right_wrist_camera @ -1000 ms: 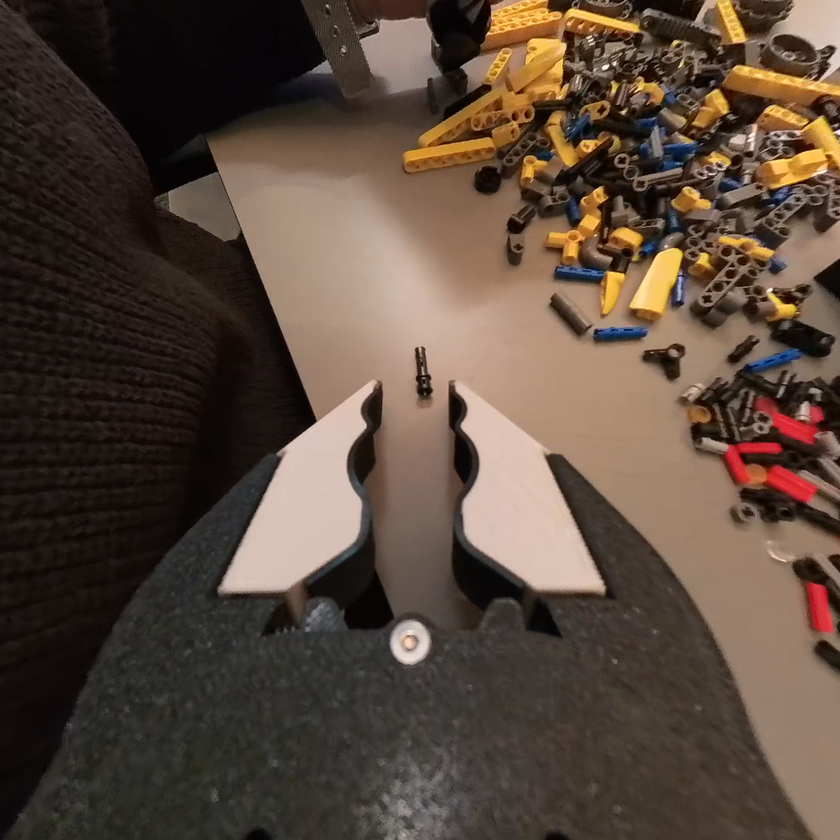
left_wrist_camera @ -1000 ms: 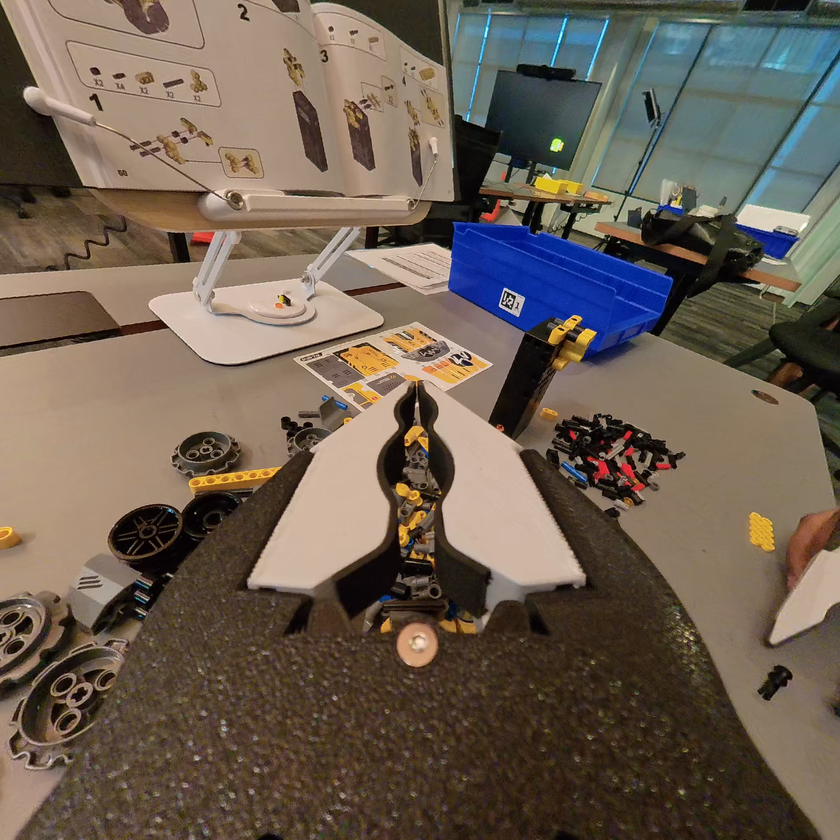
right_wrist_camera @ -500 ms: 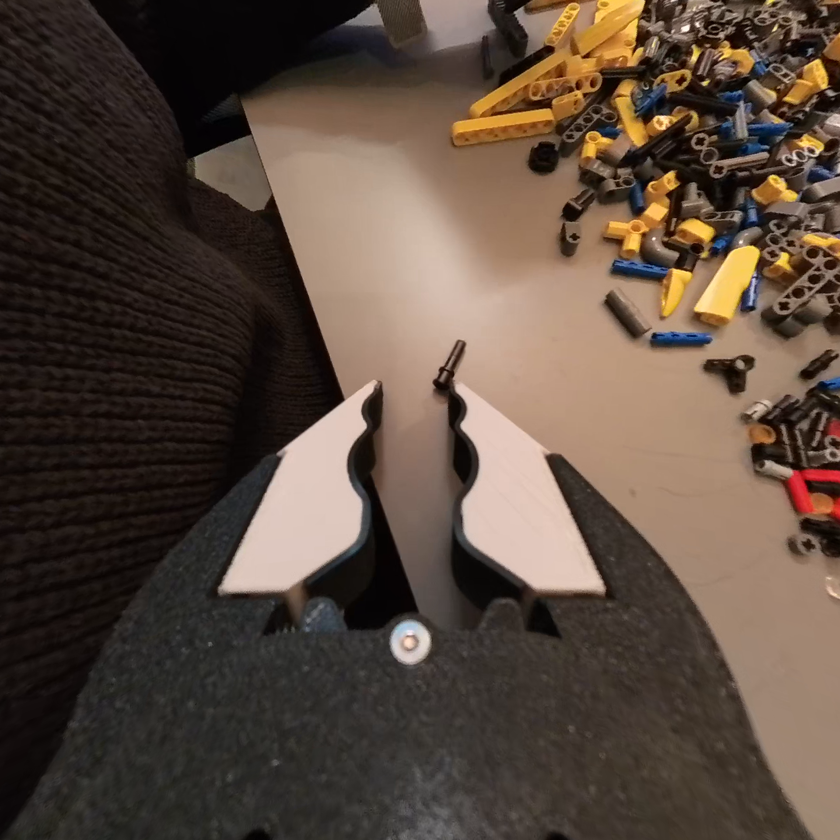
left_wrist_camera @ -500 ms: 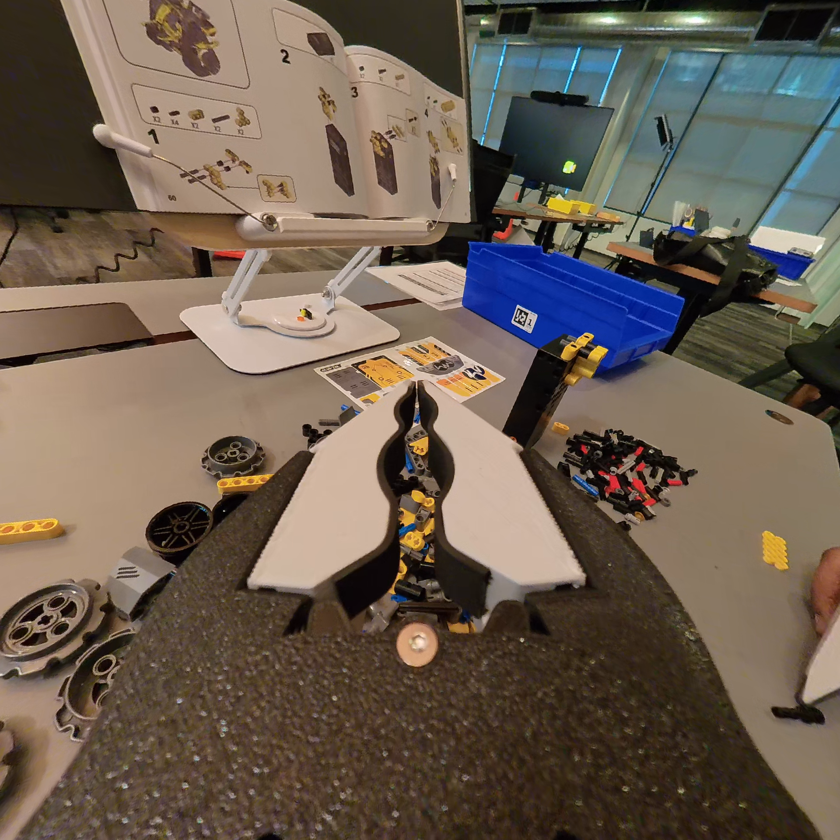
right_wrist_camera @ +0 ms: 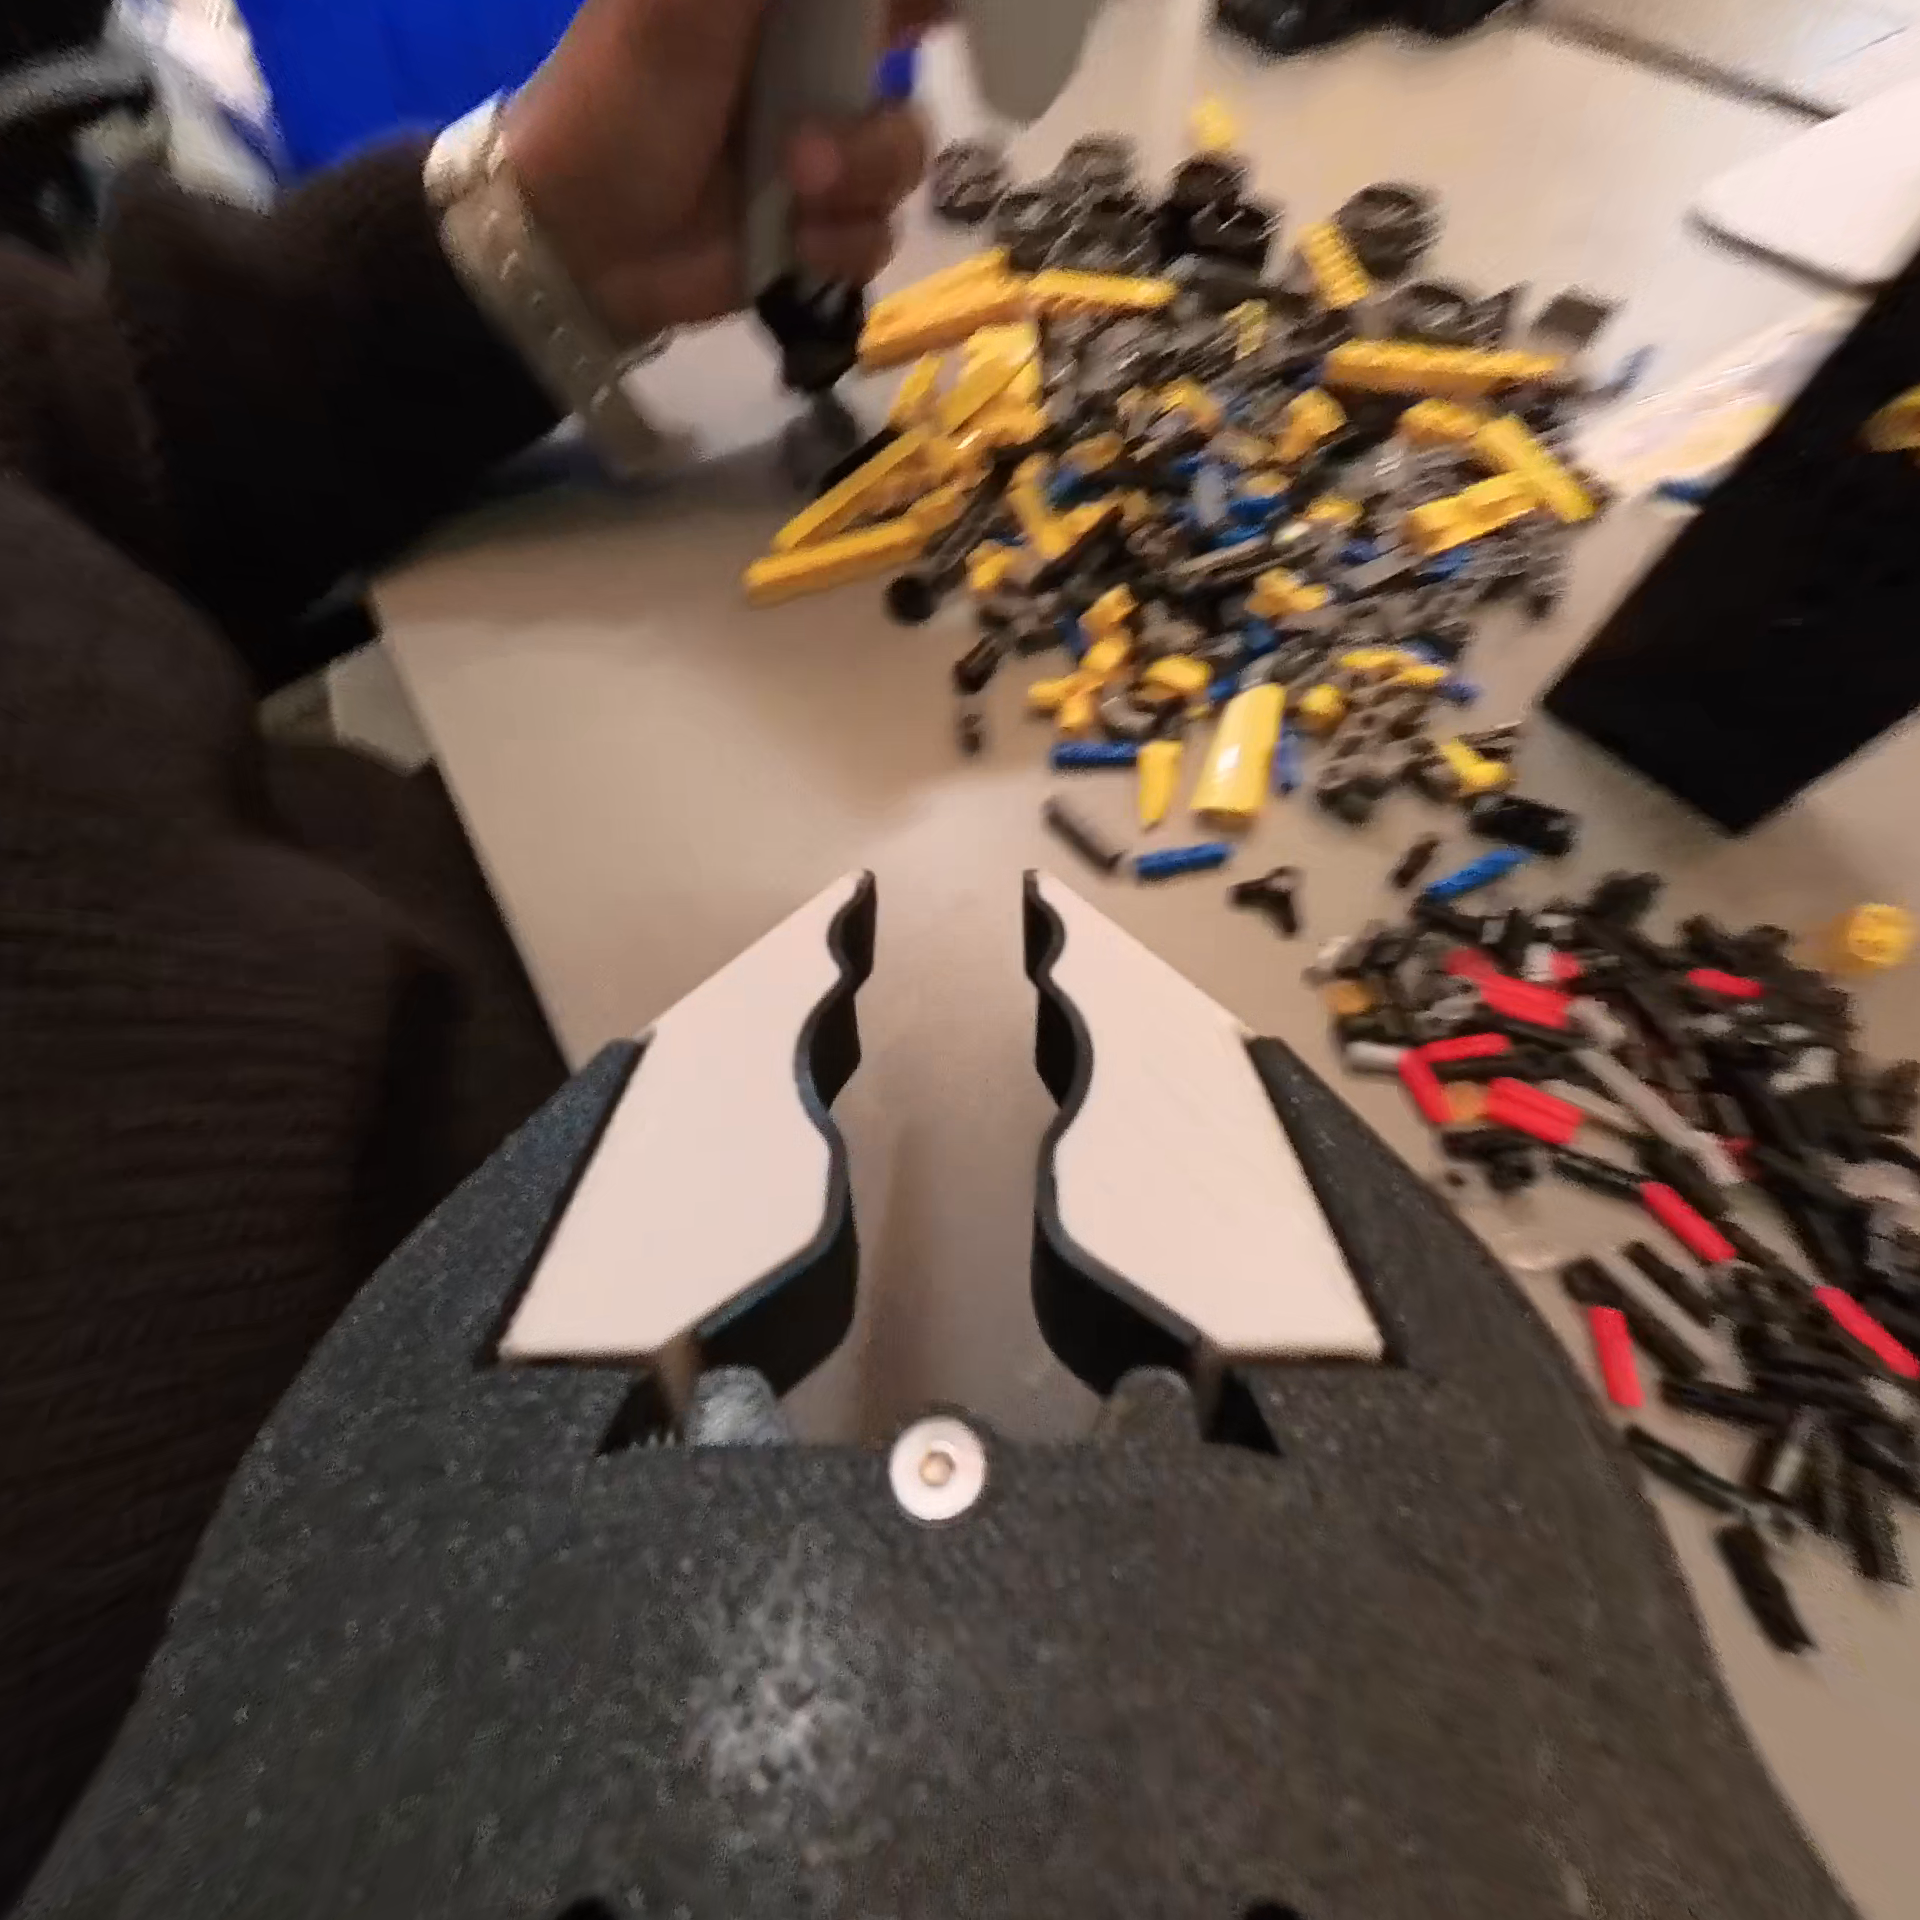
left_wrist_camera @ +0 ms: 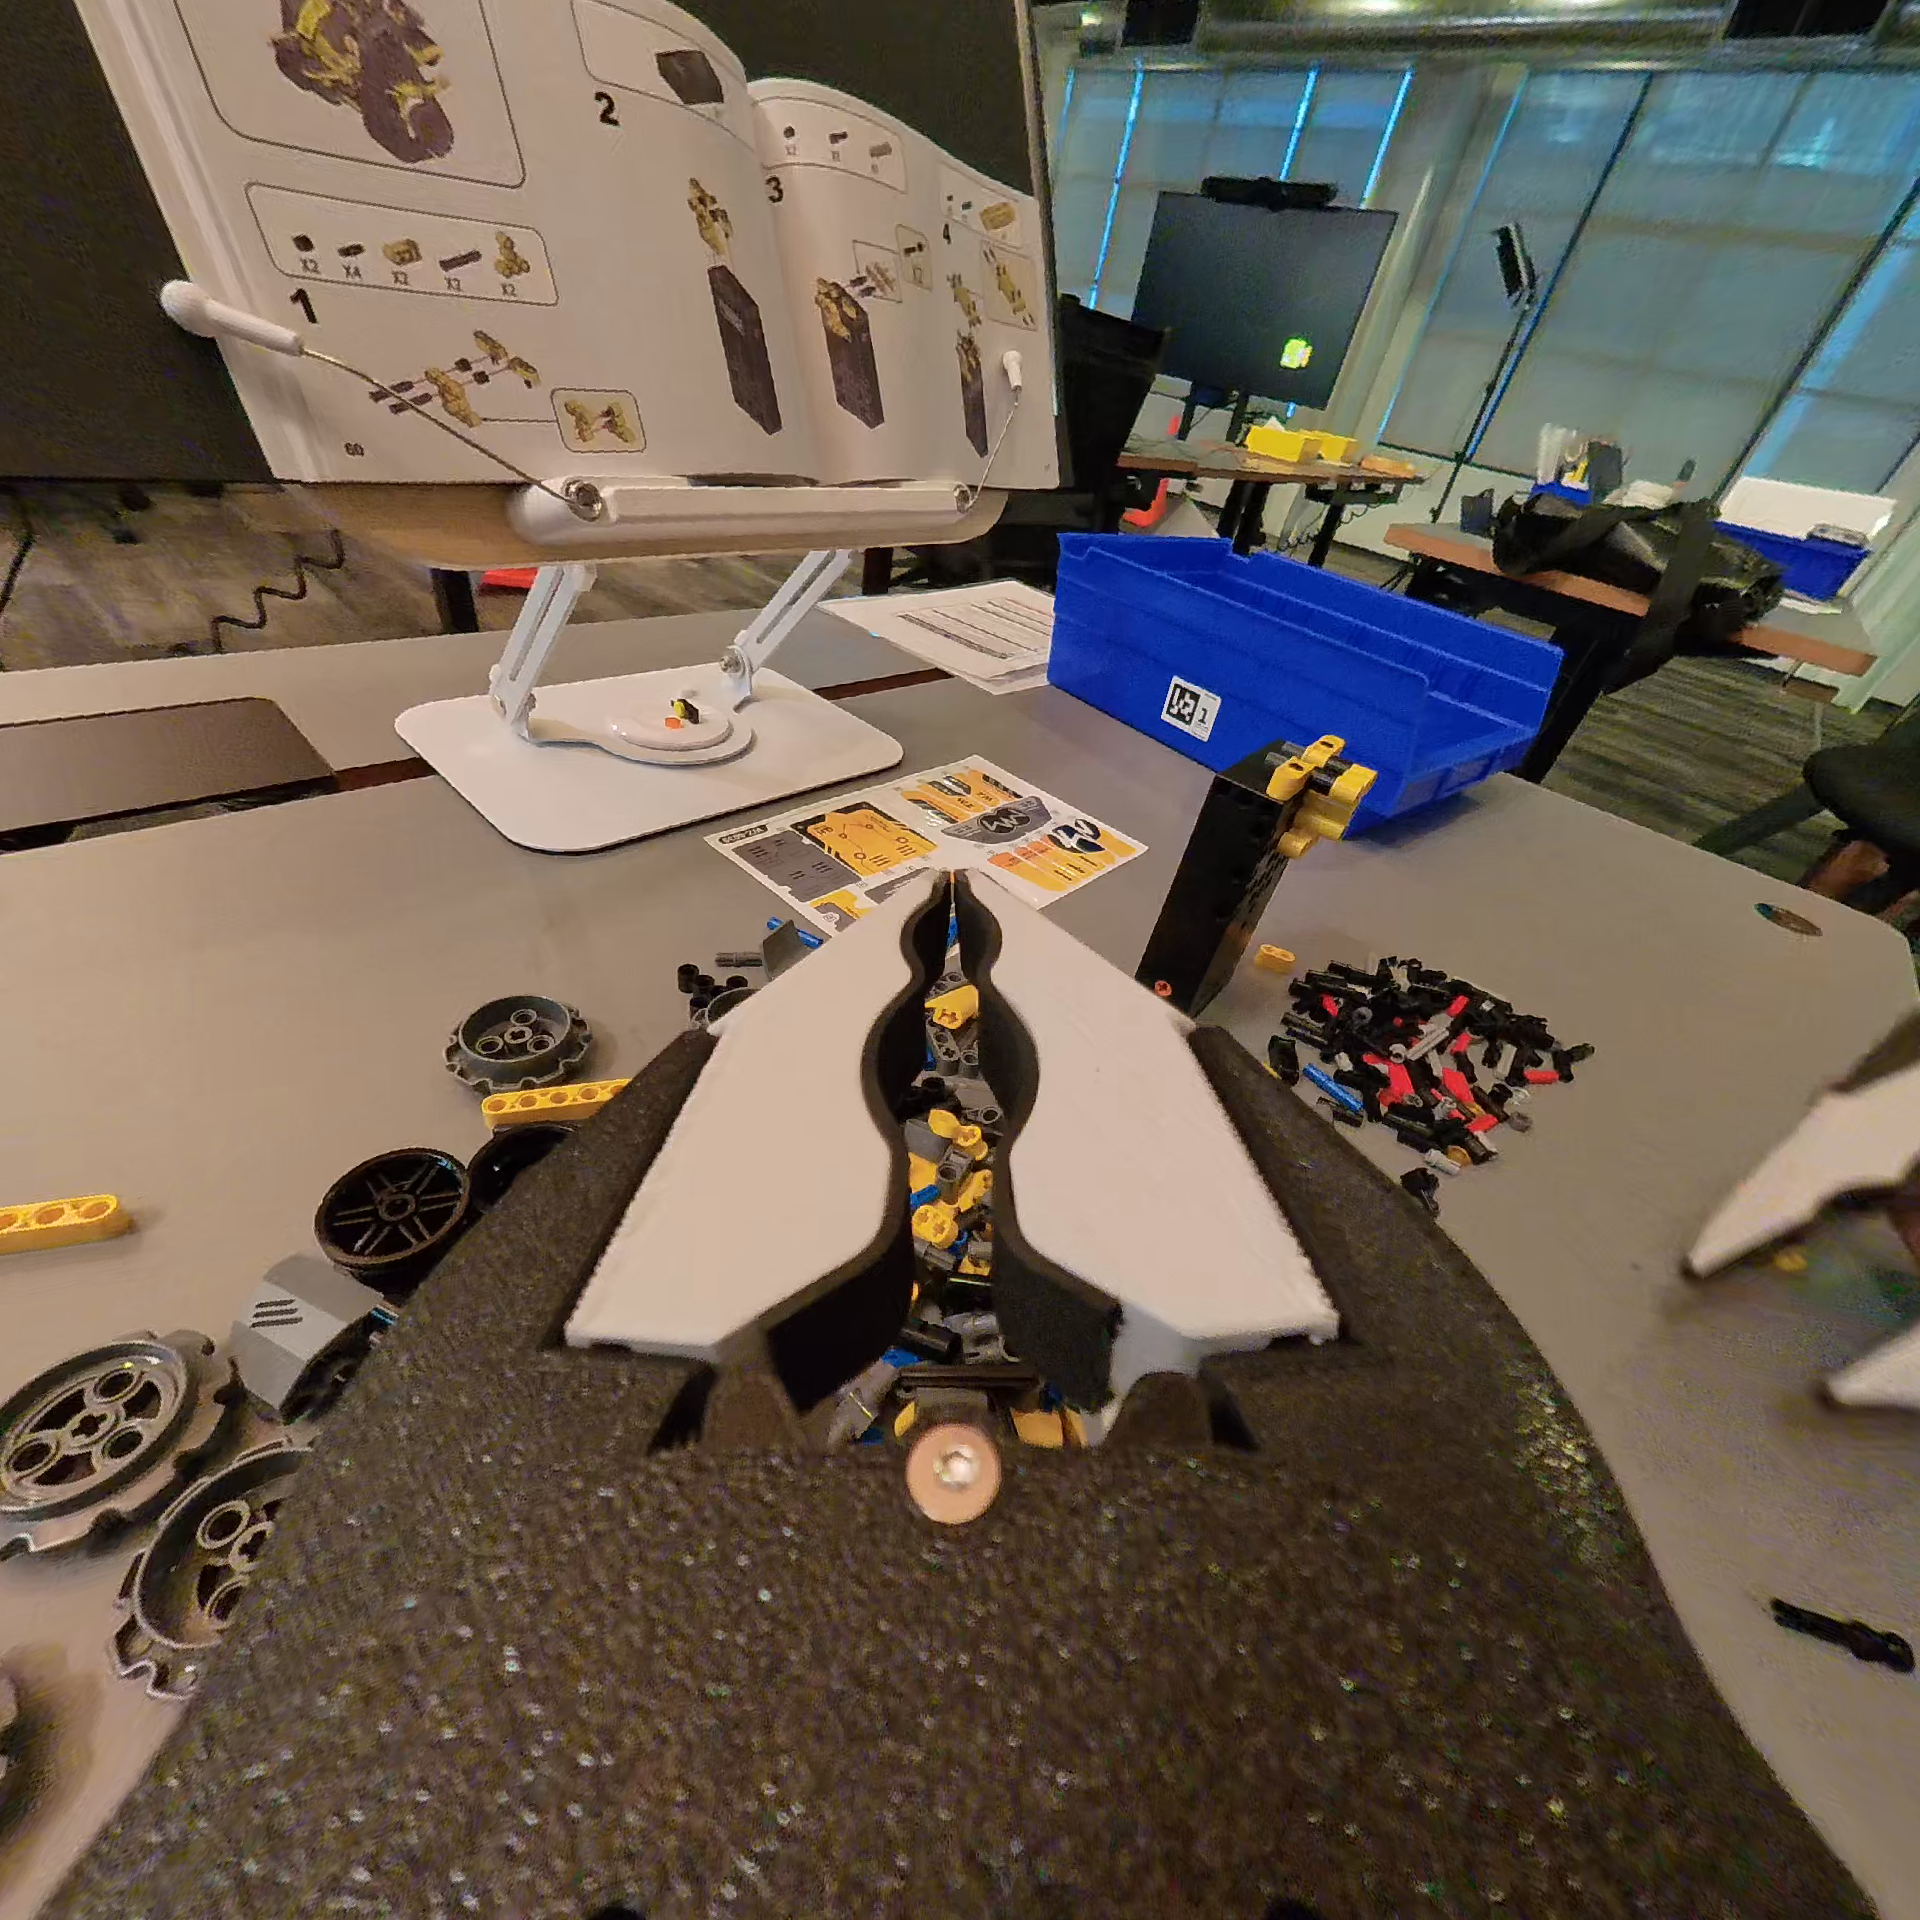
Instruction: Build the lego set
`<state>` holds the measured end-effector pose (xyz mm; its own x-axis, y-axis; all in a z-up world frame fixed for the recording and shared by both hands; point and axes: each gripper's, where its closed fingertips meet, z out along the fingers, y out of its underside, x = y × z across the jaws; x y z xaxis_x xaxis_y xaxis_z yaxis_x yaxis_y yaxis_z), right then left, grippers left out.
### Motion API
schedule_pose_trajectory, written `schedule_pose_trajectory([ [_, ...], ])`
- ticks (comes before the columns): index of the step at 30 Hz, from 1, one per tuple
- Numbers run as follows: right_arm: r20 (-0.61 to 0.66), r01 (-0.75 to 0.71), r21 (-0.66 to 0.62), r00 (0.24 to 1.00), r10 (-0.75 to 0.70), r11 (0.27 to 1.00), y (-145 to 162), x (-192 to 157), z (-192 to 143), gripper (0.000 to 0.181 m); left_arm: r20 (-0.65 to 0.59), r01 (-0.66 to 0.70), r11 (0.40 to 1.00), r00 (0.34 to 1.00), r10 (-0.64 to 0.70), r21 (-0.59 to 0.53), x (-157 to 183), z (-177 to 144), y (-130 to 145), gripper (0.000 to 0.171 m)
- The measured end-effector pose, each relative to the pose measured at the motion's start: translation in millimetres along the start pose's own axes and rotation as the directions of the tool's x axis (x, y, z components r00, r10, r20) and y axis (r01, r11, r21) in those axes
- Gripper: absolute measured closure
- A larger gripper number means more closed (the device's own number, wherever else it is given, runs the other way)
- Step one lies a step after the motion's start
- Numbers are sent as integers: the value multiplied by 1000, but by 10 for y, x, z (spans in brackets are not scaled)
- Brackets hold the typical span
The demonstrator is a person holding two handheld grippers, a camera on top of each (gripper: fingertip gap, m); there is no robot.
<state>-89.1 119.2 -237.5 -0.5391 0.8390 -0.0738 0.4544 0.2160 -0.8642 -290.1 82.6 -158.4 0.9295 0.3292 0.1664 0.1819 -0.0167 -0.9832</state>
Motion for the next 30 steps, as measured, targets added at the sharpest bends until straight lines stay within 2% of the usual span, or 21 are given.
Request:
schedule_pose_trajectory([
  [6, -99, -140, 236, 981, 167, 962, -508, 480, 18, 154, -3, -14, 1000, 1000, 13, -8, 32, -7, 24, 171],
  [10, -142, -82, 196, 984, 111, 977, -543, 476, 212, 154, 7, -27, 1000, 1000, 27, -2, 12, -51, 7, 171],
  [12, -166, -71, 217, 980, 109, 974, -567, 514, 254, 156, 9, -26, 1000, 1000, 26, 12, -4, -103, -15, 171],
  [16, -162, -82, 257, 979, 127, 963, -616, 623, 278, 181, 51, -20, 999, 999, 18, 41, -115, -230, -68, 171],
  [20, -90, -131, 345, 981, 172, 929, -816, 707, 302, 181, 0, 31, 999, 1000, -31, 35, -77, -245, -60, 171],
  [22, -31, -116, 405, 990, 141, 907, -923, 672, 273, 181, -47, 79, 997, 996, -80, -27, 67, -224, 2, 171],
  [24, -9, -73, 537, 996, 92, 840, -1094, 619, 103, 181, -95, 129, 978, 985, -146, -166, 328, -209, 136, 170],
  [26, 1, -35, 613, 999, 43, 790, -1181, 563, -59, 181, -108, 82, 957, 987, -116, -277, 560, -207, 312, 169],
  [30, -4, -35, 687, 999, 52, 726, -1201, 624, -257, 181, -38, -20, 928, 999, 6, -373, 747, -173, 662, 164],
])
